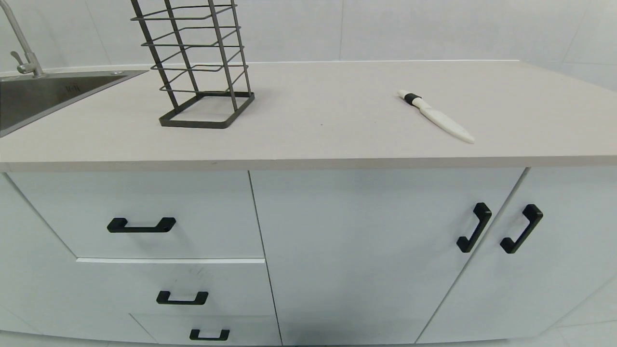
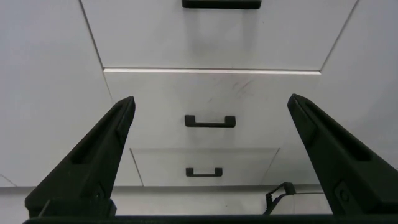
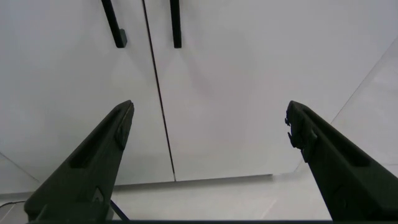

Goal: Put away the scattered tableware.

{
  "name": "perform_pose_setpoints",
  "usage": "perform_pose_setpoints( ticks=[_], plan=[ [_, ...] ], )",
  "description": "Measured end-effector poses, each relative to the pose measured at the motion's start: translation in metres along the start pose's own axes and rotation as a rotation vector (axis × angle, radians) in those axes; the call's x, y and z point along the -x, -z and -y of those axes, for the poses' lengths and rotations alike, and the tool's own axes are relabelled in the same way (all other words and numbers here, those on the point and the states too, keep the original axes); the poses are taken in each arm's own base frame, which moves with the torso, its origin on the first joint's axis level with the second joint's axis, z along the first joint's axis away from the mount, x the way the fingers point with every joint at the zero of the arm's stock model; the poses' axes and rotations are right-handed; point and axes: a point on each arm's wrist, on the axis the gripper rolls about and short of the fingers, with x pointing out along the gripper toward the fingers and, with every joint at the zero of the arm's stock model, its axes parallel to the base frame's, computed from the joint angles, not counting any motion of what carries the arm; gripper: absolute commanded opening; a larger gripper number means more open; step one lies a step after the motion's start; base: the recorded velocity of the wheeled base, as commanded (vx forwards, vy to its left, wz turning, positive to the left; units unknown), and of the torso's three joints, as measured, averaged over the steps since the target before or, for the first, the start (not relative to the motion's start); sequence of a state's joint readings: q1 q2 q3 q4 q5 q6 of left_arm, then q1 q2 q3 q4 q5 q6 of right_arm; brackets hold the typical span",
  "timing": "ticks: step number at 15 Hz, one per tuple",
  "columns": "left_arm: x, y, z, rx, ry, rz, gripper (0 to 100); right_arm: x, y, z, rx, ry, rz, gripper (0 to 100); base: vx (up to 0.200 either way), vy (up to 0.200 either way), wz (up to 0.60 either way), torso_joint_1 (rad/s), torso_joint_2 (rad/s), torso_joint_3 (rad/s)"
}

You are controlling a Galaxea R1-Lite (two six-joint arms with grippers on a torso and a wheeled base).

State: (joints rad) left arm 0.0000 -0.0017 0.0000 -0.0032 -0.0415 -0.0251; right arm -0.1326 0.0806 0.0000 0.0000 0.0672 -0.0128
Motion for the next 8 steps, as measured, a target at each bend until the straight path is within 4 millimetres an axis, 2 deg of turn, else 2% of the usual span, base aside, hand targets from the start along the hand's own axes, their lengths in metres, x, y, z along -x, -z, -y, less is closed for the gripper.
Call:
perform_pose_setpoints(
  ticks=[4,8],
  plan=[
    [0.0000,0.0001,0.0000,0.000,0.000,-0.002,100,0.0000,0.0002,0.0000,0.001,0.000,-0.002,100,0.000,0.000,0.00,0.025,-0.04,-0.008],
    [0.0000,0.0001,0.0000,0.001,0.001,-0.001,100,0.0000,0.0001,0.0000,0.001,0.000,-0.001,100,0.000,0.000,0.00,0.213,-0.09,-0.104]
  ],
)
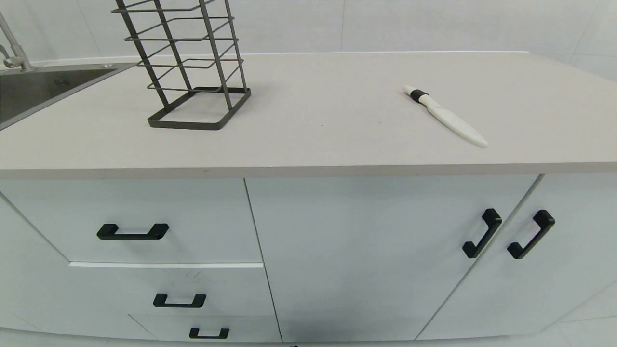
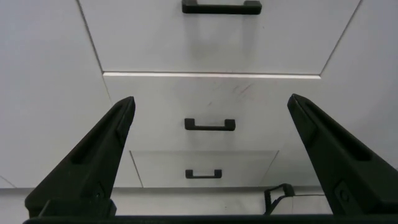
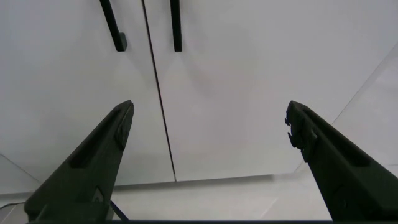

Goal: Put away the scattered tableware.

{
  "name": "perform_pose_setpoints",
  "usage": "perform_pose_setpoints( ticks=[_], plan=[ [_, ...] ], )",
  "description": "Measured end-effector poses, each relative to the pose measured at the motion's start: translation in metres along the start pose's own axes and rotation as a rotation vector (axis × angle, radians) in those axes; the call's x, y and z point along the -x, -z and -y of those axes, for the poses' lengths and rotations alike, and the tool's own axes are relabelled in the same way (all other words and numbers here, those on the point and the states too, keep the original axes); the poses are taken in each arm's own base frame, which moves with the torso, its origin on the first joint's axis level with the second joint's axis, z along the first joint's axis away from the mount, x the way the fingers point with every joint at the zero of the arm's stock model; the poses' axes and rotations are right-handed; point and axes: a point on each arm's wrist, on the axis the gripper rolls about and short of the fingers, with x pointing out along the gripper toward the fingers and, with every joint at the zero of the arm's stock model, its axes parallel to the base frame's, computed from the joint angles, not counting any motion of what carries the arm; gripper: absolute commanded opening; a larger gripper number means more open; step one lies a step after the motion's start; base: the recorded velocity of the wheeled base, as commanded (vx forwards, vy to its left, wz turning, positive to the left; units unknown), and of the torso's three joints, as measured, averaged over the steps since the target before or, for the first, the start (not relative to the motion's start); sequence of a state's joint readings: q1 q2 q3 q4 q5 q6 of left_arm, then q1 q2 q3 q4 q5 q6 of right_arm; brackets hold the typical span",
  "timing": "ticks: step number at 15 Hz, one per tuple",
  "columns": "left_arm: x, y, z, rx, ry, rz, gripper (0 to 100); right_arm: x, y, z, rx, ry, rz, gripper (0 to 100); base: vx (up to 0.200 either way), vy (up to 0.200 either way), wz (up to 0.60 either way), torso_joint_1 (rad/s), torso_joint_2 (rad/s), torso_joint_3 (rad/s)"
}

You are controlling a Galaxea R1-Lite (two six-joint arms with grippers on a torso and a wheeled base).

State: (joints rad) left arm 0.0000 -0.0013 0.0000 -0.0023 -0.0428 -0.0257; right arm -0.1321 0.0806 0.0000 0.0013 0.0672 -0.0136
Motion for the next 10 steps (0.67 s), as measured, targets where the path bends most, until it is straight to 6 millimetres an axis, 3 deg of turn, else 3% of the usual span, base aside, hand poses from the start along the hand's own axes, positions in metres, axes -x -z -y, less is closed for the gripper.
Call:
perform_pose_setpoints(
  ticks=[8,10],
  plan=[
    [0.0000,-0.0001,0.0000,0.001,0.000,0.001,100,0.0000,-0.0001,0.0000,0.000,0.000,0.001,100,0.000,0.000,0.00,0.224,-0.53,-0.214],
    [0.0000,0.0000,0.0000,0.001,0.000,0.000,100,0.0000,-0.0001,0.0000,0.000,0.000,0.001,100,0.000,0.000,0.00,0.085,-0.47,-0.222]
  ],
)
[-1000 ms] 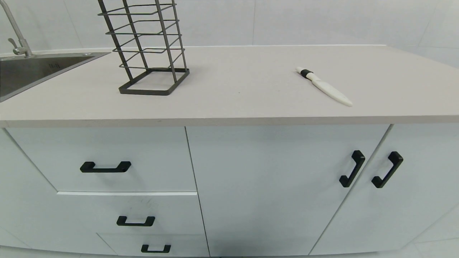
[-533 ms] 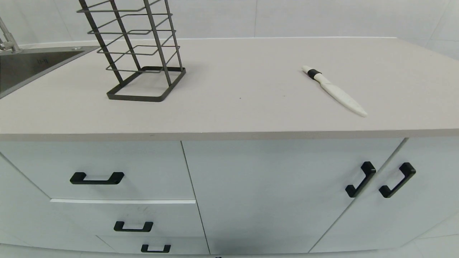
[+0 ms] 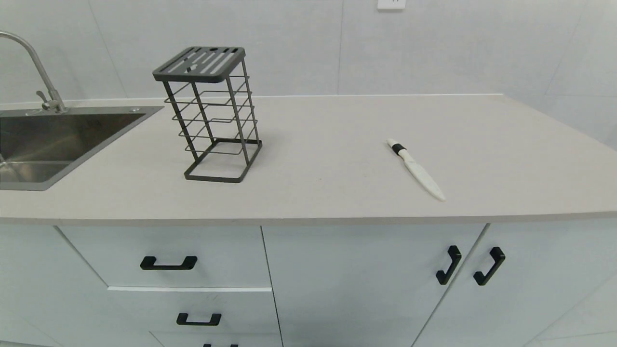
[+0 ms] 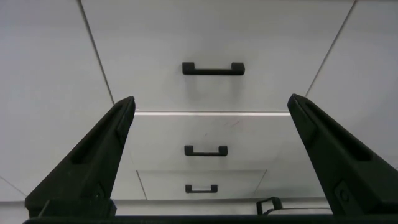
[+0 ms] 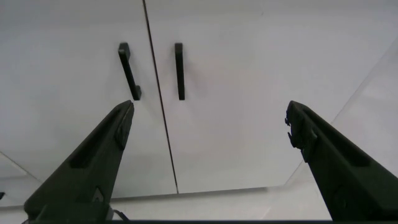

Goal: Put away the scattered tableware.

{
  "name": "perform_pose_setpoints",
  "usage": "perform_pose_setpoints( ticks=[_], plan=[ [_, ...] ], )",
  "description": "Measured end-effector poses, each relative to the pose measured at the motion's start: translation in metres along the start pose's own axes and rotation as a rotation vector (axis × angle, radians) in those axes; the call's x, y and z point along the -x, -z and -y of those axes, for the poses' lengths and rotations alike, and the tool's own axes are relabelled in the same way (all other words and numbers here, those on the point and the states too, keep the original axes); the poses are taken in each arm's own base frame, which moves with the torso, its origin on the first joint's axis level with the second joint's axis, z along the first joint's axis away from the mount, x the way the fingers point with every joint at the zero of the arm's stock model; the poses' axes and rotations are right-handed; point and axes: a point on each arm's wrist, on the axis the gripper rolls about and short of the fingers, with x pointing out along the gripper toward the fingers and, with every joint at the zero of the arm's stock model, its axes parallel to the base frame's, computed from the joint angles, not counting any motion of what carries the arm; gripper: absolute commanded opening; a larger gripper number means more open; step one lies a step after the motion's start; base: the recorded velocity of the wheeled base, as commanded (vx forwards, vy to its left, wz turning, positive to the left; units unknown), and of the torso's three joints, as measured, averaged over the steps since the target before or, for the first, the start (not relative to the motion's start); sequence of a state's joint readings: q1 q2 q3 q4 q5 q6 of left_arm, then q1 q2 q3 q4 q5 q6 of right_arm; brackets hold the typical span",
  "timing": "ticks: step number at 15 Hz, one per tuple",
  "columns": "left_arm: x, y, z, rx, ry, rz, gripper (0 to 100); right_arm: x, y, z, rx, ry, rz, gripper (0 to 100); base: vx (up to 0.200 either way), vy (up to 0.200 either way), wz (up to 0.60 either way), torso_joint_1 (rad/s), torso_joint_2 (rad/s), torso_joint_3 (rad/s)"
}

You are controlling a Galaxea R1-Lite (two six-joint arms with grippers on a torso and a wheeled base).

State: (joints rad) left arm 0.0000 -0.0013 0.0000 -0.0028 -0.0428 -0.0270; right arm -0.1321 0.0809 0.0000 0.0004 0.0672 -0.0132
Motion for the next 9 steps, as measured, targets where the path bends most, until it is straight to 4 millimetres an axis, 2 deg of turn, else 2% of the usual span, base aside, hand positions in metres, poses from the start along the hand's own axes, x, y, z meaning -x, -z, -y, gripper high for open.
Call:
perform_pose_setpoints(
  ticks=[1,5,9],
  plan=[
    [0.0000,-0.0001,0.0000,0.000,0.000,0.001,100,0.0000,0.0000,0.0000,0.000,0.000,0.000,100,0.000,0.000,0.00,0.129,-0.49,-0.207],
    [0.0000,0.0000,0.0000,0.000,0.000,0.000,100,0.0000,0.0000,0.0000,0.000,0.000,0.000,100,0.000,0.000,0.00,0.378,-0.48,-0.229],
    [0.0000,0.0000,0.0000,0.000,0.000,0.000,100,0.0000,0.0000,0.0000,0.000,0.000,0.000,100,0.000,0.000,0.00,0.290,-0.51,-0.245]
  ],
)
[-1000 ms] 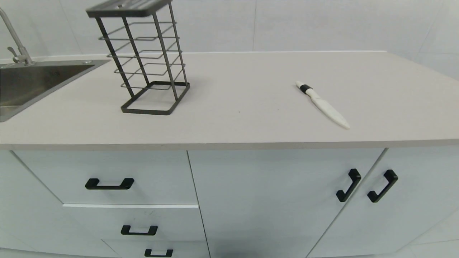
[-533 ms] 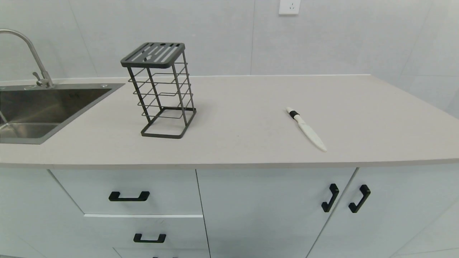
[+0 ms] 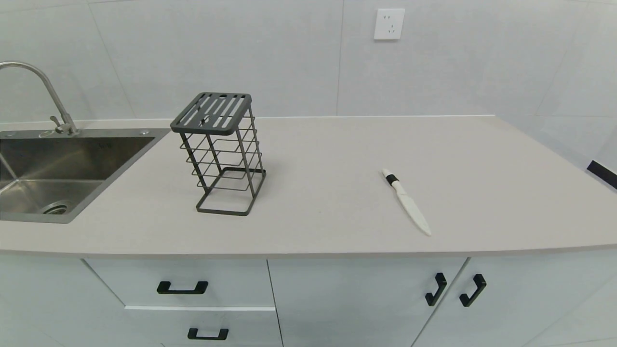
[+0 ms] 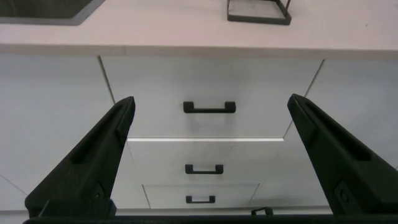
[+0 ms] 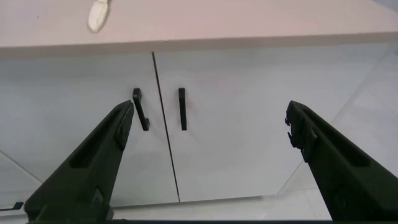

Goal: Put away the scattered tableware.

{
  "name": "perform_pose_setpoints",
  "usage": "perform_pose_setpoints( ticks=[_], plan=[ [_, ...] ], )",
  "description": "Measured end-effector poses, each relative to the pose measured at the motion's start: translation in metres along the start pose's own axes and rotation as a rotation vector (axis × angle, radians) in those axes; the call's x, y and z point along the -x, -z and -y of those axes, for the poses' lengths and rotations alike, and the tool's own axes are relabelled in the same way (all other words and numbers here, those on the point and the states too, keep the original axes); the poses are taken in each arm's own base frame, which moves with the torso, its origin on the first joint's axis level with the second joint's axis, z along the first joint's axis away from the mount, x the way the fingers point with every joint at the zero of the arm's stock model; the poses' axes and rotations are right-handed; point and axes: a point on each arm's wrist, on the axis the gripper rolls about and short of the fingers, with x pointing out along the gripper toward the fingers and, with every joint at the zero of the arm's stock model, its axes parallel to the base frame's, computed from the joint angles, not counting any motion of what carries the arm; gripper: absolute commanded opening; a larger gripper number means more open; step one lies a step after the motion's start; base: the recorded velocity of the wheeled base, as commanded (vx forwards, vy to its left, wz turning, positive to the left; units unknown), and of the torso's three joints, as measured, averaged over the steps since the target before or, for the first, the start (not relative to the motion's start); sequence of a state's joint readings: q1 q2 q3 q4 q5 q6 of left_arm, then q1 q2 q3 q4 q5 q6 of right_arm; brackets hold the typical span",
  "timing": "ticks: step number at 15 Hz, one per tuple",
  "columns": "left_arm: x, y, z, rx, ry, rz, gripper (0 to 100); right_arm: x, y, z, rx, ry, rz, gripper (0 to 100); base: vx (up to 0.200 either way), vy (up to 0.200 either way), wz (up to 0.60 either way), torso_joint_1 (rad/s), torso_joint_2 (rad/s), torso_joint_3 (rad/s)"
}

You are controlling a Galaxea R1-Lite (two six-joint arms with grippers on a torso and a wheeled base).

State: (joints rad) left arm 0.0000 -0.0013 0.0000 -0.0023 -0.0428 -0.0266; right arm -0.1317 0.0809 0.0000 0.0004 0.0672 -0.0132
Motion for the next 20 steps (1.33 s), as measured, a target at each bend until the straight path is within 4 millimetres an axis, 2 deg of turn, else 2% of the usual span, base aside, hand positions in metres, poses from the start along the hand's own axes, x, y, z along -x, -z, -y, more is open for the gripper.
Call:
perform_pose_setpoints(
  ticks=[13,19,20],
  plan=[
    [0.0000,-0.0001,0.0000,0.000,0.000,0.001,100,0.0000,0.0000,0.0000,0.000,0.000,0.000,100,0.000,0.000,0.00,0.286,-0.55,-0.265],
    [0.0000,0.0000,0.0000,-0.008,0.000,0.000,100,0.0000,0.0000,0.0000,0.000,0.000,0.000,100,0.000,0.000,0.00,0.032,-0.06,-0.030],
    [0.0000,0.0000,0.0000,-0.003,0.001,0.000,100,0.0000,0.0000,0.0000,0.000,0.000,0.000,100,0.200,0.000,0.00,0.002,0.00,0.002]
  ],
)
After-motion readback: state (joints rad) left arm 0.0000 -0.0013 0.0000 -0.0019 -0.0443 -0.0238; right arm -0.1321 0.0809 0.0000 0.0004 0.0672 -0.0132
